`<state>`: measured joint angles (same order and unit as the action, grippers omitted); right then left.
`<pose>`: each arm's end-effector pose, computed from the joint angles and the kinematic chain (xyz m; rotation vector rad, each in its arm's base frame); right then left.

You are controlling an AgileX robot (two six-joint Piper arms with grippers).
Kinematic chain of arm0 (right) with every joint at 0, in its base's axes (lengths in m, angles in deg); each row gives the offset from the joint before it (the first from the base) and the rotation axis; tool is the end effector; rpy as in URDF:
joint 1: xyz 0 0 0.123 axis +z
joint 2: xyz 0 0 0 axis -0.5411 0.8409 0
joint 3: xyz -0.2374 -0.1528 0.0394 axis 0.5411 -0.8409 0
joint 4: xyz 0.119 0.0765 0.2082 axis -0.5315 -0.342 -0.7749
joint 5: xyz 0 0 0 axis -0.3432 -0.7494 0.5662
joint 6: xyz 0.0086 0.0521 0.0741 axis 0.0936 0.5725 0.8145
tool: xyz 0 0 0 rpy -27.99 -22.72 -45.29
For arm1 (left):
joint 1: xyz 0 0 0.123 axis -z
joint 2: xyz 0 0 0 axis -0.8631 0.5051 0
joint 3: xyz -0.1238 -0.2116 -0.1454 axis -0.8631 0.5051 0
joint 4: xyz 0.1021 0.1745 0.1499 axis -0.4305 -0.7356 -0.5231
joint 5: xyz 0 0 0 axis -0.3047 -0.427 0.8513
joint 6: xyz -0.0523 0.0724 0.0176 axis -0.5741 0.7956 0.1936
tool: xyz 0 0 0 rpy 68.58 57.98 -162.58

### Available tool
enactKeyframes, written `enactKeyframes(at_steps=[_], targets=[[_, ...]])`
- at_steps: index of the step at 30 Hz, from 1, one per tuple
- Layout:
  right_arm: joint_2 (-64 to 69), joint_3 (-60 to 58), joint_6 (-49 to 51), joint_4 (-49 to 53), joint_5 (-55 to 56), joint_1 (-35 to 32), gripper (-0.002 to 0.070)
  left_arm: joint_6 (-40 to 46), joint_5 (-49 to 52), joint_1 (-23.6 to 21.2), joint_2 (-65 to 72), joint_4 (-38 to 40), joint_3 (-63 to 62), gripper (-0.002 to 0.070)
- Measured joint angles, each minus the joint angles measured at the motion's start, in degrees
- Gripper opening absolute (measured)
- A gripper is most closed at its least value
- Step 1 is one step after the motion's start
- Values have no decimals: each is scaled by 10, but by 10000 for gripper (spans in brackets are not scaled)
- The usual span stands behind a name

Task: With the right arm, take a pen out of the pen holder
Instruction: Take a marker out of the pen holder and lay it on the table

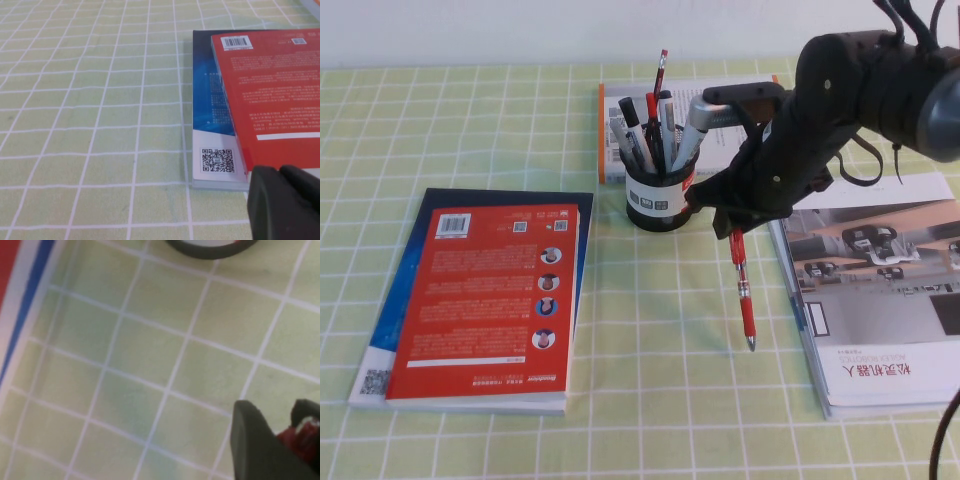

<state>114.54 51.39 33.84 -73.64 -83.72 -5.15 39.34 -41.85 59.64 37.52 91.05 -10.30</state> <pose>0.3821 0.2145 0.2484 -0.4549 2.7459 0.3741 0.0520 -0.0022 0.1701 0.1127 1.8770 0.0474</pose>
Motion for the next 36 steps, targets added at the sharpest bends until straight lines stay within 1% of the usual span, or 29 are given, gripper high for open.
enactKeyframes(at_steps=[8,24,26,28,31,33,36], targets=[[61,43,3,1,-13,-29,106,0,0,0,0,0,0,-5],[111,51,3,0,25,-34,106,0,0,0,0,0,0,-5],[111,51,3,0,29,-34,127,0,0,0,0,0,0,-5],[111,51,3,0,33,-34,167,0,0,0,0,0,0,-5],[111,51,3,0,37,-34,246,0,0,0,0,0,0,-5],[111,51,3,0,39,-34,276,0,0,0,0,0,0,-5],[109,51,3,0,39,-34,293,0,0,0,0,0,0,-5]])
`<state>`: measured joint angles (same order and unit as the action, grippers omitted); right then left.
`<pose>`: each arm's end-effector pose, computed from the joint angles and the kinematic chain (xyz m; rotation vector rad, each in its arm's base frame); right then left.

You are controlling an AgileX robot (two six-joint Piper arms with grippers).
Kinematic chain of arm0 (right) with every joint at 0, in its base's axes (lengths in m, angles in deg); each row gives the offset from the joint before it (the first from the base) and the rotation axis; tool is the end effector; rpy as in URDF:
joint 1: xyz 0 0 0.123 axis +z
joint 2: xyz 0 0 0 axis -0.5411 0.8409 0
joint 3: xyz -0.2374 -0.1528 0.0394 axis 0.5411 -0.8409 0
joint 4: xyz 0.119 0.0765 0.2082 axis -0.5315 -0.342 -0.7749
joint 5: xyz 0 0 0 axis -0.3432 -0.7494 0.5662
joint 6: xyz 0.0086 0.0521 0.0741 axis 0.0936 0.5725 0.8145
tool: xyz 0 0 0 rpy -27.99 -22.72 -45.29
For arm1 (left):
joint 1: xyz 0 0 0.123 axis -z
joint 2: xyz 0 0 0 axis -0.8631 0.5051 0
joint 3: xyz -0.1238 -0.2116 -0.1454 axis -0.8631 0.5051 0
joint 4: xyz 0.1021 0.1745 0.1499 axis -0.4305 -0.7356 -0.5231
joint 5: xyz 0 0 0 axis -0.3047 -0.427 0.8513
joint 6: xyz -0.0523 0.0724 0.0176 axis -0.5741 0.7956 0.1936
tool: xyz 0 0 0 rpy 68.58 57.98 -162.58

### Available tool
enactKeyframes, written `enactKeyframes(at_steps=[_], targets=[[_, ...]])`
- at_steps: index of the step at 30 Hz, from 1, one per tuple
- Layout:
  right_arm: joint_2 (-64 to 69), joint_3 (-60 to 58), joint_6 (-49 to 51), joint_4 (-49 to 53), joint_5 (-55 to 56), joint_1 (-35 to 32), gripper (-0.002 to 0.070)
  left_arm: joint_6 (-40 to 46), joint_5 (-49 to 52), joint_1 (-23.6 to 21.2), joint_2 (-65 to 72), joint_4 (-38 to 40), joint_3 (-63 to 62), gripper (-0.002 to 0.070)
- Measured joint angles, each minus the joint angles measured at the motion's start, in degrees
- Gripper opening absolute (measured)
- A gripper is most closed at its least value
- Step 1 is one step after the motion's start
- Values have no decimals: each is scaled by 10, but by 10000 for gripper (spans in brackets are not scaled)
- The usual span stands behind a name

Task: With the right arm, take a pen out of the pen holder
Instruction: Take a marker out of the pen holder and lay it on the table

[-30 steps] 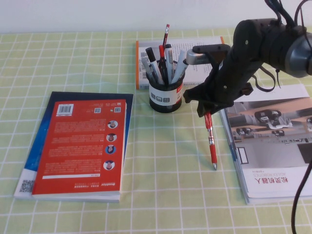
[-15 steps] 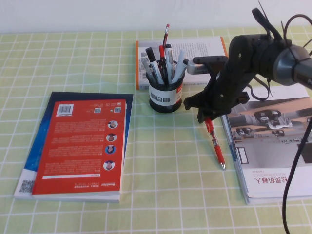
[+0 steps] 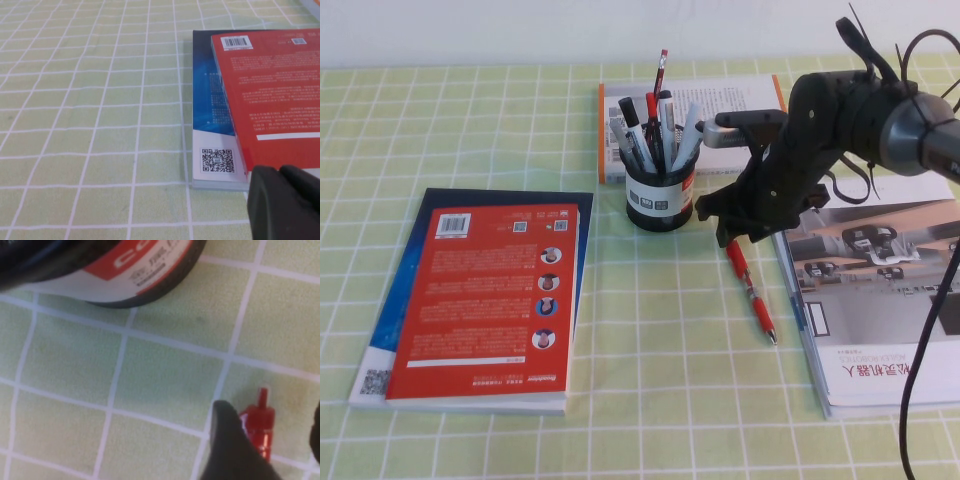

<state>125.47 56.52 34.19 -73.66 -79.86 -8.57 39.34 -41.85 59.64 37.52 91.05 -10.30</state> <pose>0.4269 0.2053 0.1887 -0.3493 2.7896 0.3432 0.0520 -0.0022 0.1701 0.1127 1.8770 0.0474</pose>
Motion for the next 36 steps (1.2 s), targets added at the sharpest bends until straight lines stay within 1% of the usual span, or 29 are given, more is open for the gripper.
enactKeyframes(at_steps=[3,6,9,11,12,14,17,26,29,33,36], targets=[[-17,-1,0,8,0,2,294,0,0,0,0,0,0,-5],[-59,-19,0,26,0,11,266,0,0,0,0,0,0,-5],[-126,-70,0,40,12,24,169,0,0,0,0,0,0,-5],[-183,-121,-1,45,30,33,81,0,0,0,0,0,0,-5],[-206,-142,-1,45,36,35,49,0,0,0,0,0,0,-5],[-264,-192,-1,46,41,39,13,0,0,0,0,0,0,-5],[-346,-249,-1,50,20,41,-5,0,0,0,0,0,0,-5],[-577,-405,-2,45,0,43,-12,0,0,0,0,0,0,-5],[-624,-434,-2,26,-34,43,-12,0,0,0,0,0,0,-5],[-657,-443,-2,17,-97,43,-12,0,0,0,0,0,0,-5],[-671,-458,-4,24,-110,43,-12,0,0,0,0,0,0,-5]])
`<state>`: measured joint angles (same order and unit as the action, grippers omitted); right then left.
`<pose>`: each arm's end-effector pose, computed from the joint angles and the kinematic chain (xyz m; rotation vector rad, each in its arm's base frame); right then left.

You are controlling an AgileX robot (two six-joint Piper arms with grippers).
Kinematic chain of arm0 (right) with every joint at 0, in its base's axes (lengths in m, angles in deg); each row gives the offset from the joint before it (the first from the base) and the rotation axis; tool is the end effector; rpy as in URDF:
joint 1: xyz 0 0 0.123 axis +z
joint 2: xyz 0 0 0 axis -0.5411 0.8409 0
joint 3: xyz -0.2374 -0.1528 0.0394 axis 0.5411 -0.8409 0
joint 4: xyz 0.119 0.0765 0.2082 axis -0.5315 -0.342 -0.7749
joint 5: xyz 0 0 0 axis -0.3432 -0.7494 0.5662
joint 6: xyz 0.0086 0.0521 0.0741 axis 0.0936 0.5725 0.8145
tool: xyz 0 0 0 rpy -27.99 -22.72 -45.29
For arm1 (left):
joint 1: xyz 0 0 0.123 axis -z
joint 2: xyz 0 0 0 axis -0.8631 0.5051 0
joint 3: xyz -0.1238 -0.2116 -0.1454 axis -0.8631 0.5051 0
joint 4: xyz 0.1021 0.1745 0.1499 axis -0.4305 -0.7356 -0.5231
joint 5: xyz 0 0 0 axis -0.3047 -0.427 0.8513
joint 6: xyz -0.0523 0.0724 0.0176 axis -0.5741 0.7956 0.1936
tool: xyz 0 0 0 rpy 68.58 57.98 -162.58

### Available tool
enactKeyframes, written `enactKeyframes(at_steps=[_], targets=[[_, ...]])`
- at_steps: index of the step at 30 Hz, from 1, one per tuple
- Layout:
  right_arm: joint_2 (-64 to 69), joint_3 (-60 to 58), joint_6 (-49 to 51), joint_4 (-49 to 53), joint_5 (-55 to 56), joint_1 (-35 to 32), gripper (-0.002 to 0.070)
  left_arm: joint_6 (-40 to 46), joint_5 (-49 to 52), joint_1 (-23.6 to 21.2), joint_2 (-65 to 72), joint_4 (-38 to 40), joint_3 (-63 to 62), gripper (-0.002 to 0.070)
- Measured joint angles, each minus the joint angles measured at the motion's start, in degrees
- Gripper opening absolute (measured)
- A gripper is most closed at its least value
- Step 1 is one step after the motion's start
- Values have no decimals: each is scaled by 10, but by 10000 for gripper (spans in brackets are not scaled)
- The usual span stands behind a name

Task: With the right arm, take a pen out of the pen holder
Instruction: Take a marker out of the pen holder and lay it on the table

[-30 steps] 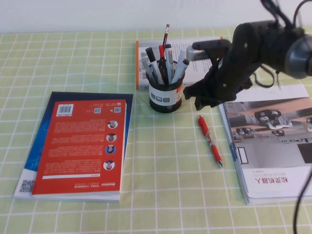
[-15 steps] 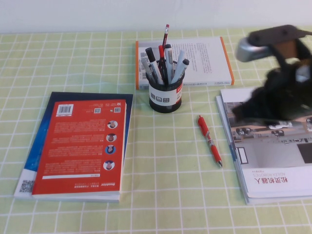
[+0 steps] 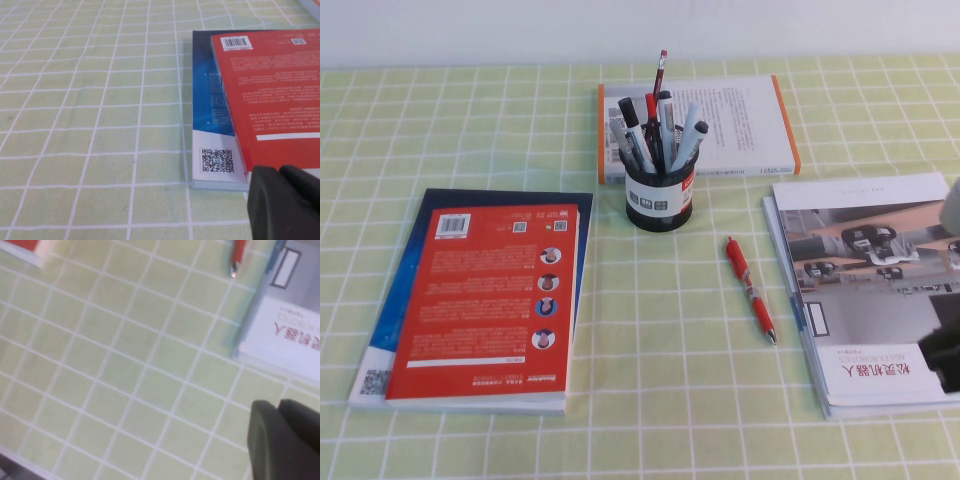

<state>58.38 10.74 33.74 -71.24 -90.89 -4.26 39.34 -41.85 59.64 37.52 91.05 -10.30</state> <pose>0.1544 0.0959 0.3425 -0.5080 2.5860 0.3790 0.0520 -0.0022 0.1701 0.1127 1.8770 0.0474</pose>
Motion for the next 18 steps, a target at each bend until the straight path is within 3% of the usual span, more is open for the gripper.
enactKeyframes(at_steps=[5,10,18], targets=[[-23,-47,-1,14,24,0,-12,0,0,0,0,0,0,-5],[-69,-143,-1,36,162,-14,-12,0,0,0,0,0,0,-5],[-256,-424,-1,39,479,-164,-12,0,0,0,0,0,0,-5]])
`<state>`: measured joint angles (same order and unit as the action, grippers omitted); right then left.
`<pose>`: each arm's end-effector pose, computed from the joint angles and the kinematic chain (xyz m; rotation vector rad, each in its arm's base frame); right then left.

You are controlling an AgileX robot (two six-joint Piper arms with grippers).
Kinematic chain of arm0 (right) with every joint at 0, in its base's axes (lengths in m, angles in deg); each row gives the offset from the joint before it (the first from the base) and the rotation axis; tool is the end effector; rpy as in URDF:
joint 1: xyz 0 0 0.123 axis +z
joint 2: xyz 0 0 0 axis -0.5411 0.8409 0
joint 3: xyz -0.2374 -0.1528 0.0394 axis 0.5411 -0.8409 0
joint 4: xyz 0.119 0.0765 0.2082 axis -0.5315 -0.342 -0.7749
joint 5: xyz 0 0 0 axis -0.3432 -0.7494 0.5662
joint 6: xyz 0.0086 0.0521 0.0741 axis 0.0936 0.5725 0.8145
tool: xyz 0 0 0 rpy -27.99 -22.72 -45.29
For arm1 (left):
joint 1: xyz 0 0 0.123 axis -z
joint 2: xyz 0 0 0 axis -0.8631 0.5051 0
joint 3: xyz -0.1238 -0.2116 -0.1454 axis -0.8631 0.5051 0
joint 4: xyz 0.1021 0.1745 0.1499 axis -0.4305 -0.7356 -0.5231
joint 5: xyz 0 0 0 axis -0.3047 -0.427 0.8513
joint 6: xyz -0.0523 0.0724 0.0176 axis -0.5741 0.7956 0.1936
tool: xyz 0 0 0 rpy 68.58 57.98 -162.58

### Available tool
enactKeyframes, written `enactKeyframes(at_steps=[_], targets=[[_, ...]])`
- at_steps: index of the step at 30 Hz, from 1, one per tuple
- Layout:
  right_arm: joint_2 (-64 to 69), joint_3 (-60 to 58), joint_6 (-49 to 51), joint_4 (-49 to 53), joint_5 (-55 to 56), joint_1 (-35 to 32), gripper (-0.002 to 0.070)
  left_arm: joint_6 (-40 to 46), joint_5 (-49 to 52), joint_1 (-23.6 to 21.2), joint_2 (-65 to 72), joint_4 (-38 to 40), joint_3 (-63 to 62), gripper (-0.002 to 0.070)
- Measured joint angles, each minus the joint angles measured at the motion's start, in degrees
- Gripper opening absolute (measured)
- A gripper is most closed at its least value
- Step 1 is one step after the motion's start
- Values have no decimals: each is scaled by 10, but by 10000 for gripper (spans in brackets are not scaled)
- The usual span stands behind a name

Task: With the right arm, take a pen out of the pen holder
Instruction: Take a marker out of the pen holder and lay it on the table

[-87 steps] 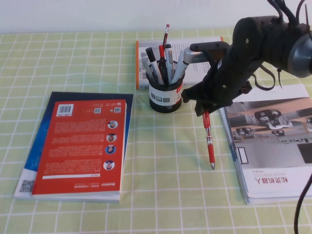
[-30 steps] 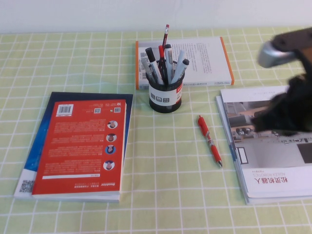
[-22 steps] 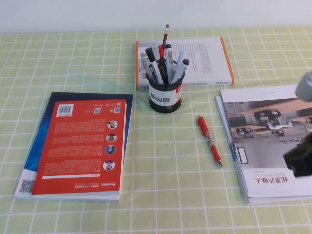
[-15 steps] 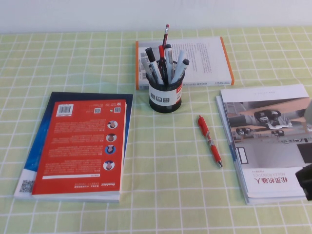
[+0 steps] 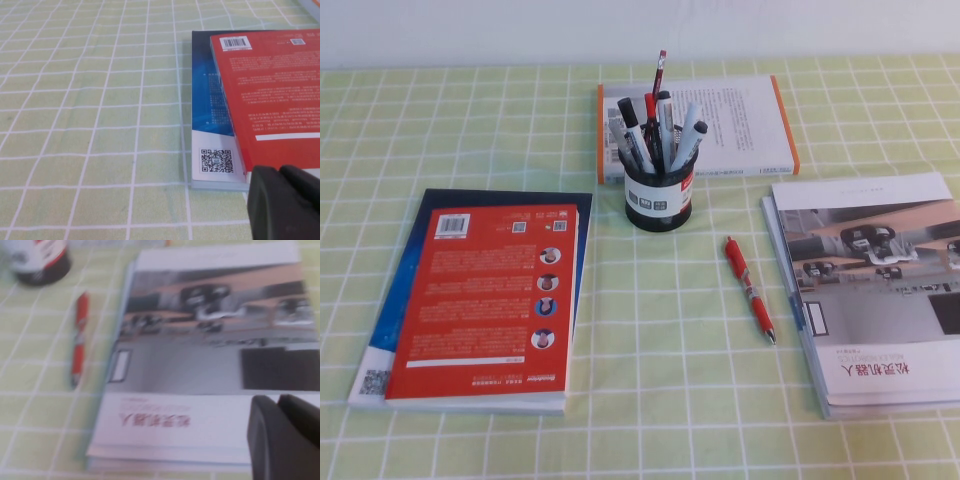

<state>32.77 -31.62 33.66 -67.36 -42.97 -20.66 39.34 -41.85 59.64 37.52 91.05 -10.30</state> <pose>0.1105 0.0251 0.2289 -0.0814 2.0623 0.2352 0.0520 -0.0022 0.1701 0.1127 1.8770 0.0474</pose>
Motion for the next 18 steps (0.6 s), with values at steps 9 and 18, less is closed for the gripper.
enactKeyframes(at_steps=[9,18], targets=[[-180,-133,0,0,71,-92,-12,0,0,0,0,0,0,-5],[-273,-141,0,0,21,-108,-13,0,0,0,0,0,0,-5]])
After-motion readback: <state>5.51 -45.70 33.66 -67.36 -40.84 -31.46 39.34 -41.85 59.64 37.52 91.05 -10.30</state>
